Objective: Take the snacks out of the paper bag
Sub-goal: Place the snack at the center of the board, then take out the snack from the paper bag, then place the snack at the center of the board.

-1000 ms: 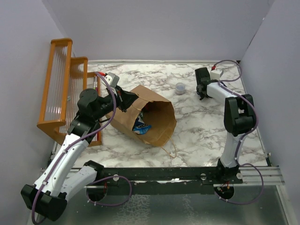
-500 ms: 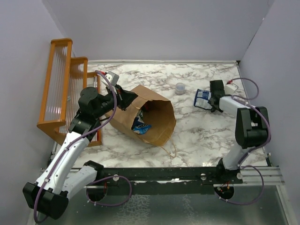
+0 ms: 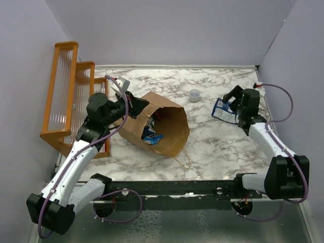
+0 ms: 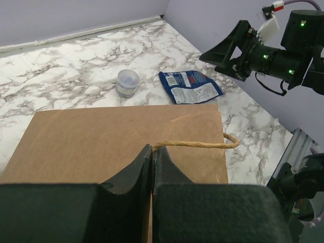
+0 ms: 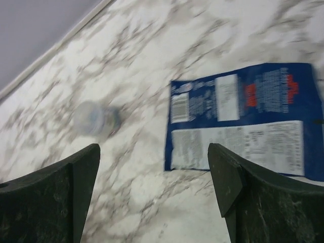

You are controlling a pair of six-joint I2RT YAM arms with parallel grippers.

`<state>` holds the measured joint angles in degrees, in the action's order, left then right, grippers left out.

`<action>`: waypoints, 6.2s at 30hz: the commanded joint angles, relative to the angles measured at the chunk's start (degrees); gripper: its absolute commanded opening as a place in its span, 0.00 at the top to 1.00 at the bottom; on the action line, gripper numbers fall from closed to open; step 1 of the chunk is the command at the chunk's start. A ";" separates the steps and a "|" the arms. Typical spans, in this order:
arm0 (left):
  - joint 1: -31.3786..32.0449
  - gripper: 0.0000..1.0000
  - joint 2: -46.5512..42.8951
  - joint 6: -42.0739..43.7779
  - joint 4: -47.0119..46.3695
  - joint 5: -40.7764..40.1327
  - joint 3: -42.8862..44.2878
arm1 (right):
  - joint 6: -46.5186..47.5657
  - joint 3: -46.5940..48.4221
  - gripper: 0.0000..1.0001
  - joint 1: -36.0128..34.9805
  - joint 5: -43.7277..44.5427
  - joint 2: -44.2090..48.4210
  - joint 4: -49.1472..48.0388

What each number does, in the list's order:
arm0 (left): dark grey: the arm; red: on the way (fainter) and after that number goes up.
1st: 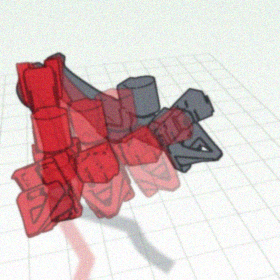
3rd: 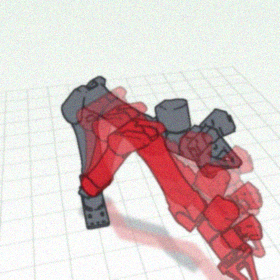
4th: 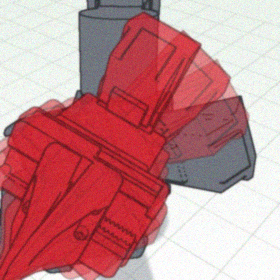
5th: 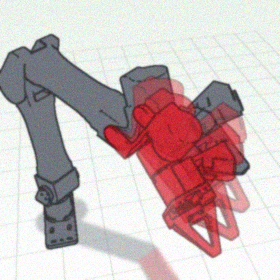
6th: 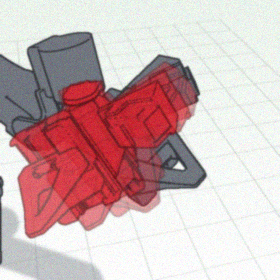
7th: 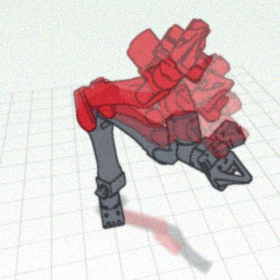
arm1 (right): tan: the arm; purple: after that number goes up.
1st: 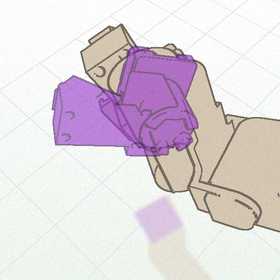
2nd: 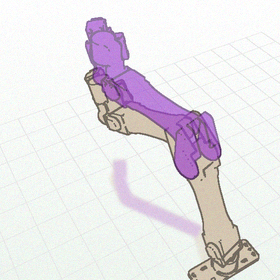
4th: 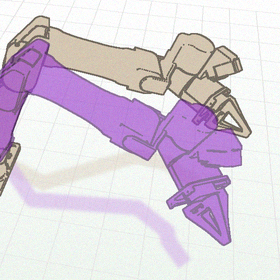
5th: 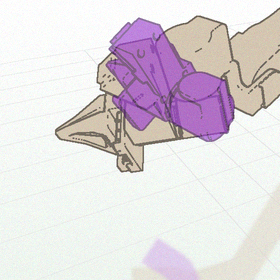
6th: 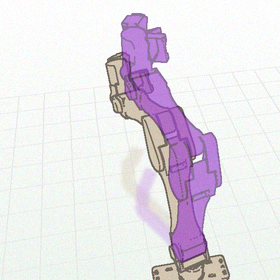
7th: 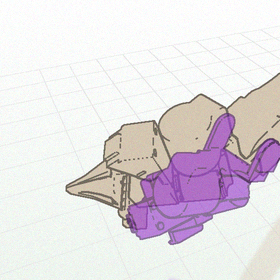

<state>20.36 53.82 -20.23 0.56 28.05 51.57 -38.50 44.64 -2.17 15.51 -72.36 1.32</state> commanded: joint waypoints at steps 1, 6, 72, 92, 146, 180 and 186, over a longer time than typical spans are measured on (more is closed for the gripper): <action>-0.32 1.00 -2.07 1.48 0.24 1.14 -0.50 | 8.49 -1.54 0.12 -0.29 -29.71 2.13 -6.51; -0.28 1.00 -4.51 0.84 2.32 1.53 -1.01 | 10.08 -3.59 0.12 -0.37 -40.82 5.73 -8.03; -0.19 1.00 -6.39 -6.62 6.70 1.63 1.41 | 131.18 4.48 0.19 -50.82 -31.11 -23.06 -41.24; -0.15 1.00 -6.77 -6.60 7.30 1.83 1.10 | 126.77 6.66 0.19 -52.14 -30.43 -22.70 -41.95; -0.22 1.00 -6.97 -7.72 11.30 -9.35 2.37 | 83.82 -6.43 0.98 -51.88 -44.94 17.52 -29.33; -0.25 1.00 -9.58 8.77 3.68 -11.11 -6.99 | 35.06 9.78 0.98 -27.89 27.37 4.41 -16.21; -0.33 1.00 -10.52 8.24 3.01 -9.74 -7.66 | 14.55 9.80 0.98 -16.35 12.51 0.52 -6.15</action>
<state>20.36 44.49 -12.60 4.75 16.56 44.95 -3.68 53.91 -23.75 37.74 -70.57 -13.13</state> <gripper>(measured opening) 0.019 0.020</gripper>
